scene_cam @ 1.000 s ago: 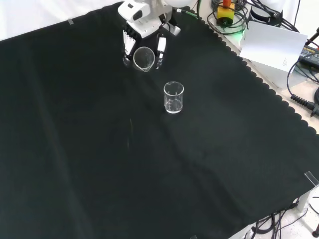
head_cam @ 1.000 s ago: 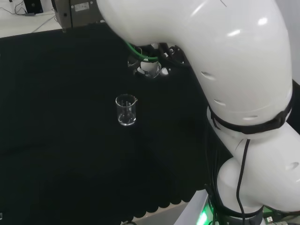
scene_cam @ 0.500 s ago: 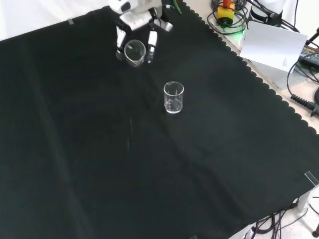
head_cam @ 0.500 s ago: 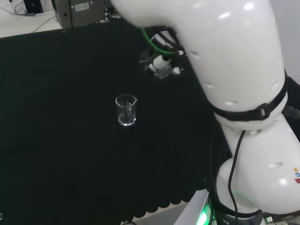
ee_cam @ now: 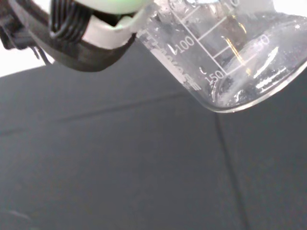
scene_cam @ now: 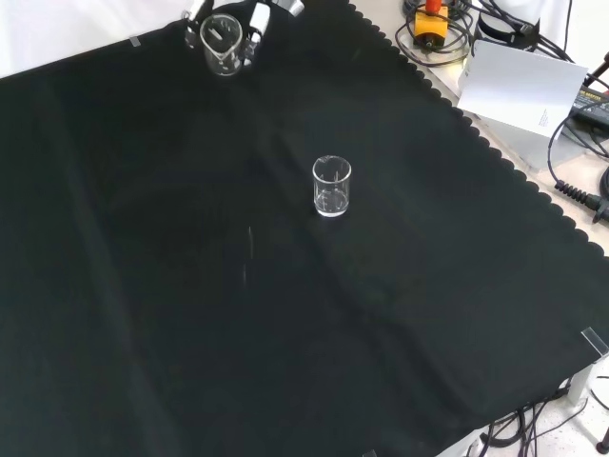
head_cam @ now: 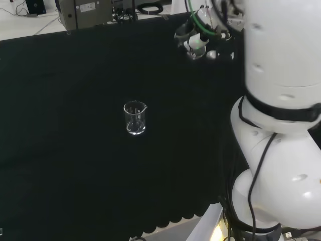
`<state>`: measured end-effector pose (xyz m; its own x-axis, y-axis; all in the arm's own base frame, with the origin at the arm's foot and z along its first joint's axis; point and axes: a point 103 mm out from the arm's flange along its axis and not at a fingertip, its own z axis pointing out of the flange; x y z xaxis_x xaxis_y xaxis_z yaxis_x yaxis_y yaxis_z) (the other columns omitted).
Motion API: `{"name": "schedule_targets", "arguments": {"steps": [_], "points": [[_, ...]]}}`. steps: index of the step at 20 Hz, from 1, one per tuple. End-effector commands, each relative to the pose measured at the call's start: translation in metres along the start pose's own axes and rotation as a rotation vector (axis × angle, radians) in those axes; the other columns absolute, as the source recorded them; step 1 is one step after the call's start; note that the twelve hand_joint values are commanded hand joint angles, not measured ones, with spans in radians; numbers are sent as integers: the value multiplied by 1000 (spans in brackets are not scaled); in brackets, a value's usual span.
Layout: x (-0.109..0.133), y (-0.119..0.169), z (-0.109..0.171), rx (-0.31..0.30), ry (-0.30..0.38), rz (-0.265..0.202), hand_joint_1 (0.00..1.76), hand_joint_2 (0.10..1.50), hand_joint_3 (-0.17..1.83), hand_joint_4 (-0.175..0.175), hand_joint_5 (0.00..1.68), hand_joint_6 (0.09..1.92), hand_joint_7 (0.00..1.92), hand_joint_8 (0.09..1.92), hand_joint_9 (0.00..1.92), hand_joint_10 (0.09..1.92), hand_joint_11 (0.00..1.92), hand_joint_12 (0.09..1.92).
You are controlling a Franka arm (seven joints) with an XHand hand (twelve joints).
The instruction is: Place the beaker back on the table.
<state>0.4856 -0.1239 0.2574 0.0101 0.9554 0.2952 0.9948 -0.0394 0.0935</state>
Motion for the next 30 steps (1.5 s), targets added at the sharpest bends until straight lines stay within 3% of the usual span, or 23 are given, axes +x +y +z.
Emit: {"name": "schedule_targets", "arguments": {"steps": [1,14,22,30], "points": [[55,10,150,209,178,-205,1434,1000,-175,-175,1350,264,1426,349,1627,87,1303,742],[52,13,156,196,183,-191,1434,1001,-175,-175,1342,282,1417,367,1626,87,1301,737],[44,17,168,153,246,-173,1434,1002,-175,-175,1338,291,1414,372,1626,87,1300,735],[38,26,186,151,296,-175,1434,1002,-175,-175,1335,300,1413,378,1624,87,1296,731]]}}
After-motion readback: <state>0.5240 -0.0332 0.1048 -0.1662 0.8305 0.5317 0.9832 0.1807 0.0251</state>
